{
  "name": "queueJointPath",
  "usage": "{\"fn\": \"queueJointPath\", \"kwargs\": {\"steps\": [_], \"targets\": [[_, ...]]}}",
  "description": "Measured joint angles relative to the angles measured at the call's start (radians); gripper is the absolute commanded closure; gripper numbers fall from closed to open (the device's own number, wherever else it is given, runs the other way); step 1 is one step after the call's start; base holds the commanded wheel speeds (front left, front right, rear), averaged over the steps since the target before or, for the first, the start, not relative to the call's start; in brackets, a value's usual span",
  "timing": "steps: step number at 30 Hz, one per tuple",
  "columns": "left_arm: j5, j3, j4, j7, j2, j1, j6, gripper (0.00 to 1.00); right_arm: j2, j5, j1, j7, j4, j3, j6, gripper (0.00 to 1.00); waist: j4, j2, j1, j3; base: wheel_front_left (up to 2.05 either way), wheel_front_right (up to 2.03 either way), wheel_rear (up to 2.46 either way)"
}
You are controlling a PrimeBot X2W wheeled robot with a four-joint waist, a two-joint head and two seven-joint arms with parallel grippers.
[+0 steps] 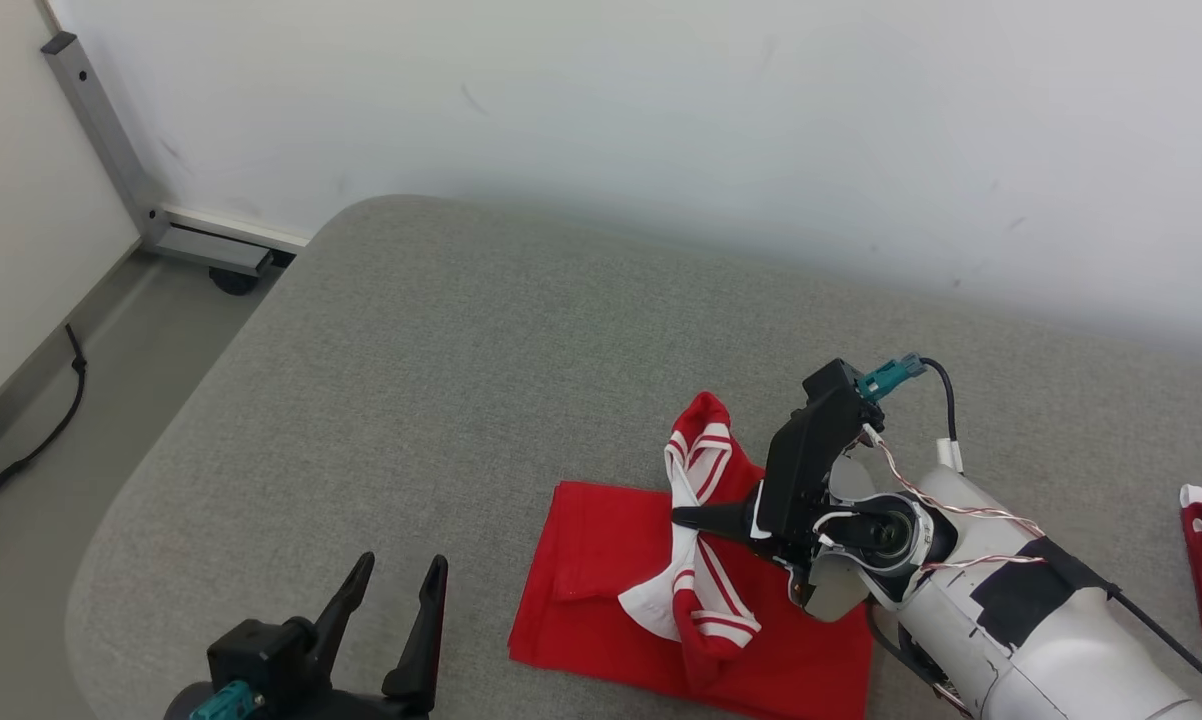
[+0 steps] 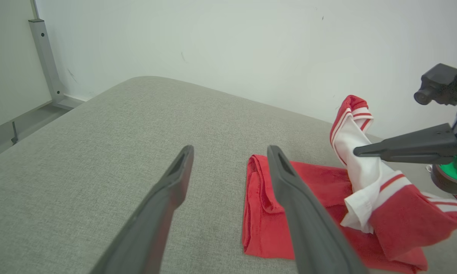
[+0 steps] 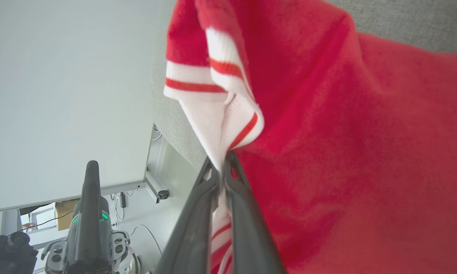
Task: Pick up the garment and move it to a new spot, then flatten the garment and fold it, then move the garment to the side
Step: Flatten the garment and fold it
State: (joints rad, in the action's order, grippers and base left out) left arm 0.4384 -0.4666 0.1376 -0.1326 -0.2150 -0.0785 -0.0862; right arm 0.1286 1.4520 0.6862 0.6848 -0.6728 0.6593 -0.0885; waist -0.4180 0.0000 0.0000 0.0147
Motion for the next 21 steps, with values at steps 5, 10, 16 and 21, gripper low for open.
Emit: {"fn": "queueJointPath", "kwargs": {"steps": [5, 10, 16, 21], "targets": [[0.000, -0.002, 0.009, 0.000, 0.006, -0.013, 0.008, 0.00, -0.016, 0.000, 0.000, -0.032, -0.049, -0.002, -0.010, 1.00, -0.026, 0.0000, 0.0001, -0.009, 0.00, 0.00, 0.00], [0.000, -0.003, 0.011, 0.000, 0.012, -0.014, 0.008, 0.00, -0.038, 0.000, 0.008, -0.064, -0.089, -0.016, -0.017, 1.00, -0.038, 0.0000, 0.0001, -0.020, 0.00, 0.00, 0.00], [0.000, -0.009, 0.016, -0.005, 0.030, -0.038, 0.009, 0.00, -0.047, 0.006, 0.038, -0.079, -0.138, -0.020, -0.018, 1.00, -0.053, 0.0000, 0.0001, -0.042, 0.00, 0.00, 0.00], [0.000, -0.010, 0.036, -0.010, 0.040, -0.050, 0.009, 0.00, -0.051, 0.015, 0.044, -0.076, -0.169, -0.011, -0.017, 1.00, -0.063, 0.0001, 0.0001, -0.052, 0.00, 0.00, 0.00]]}}
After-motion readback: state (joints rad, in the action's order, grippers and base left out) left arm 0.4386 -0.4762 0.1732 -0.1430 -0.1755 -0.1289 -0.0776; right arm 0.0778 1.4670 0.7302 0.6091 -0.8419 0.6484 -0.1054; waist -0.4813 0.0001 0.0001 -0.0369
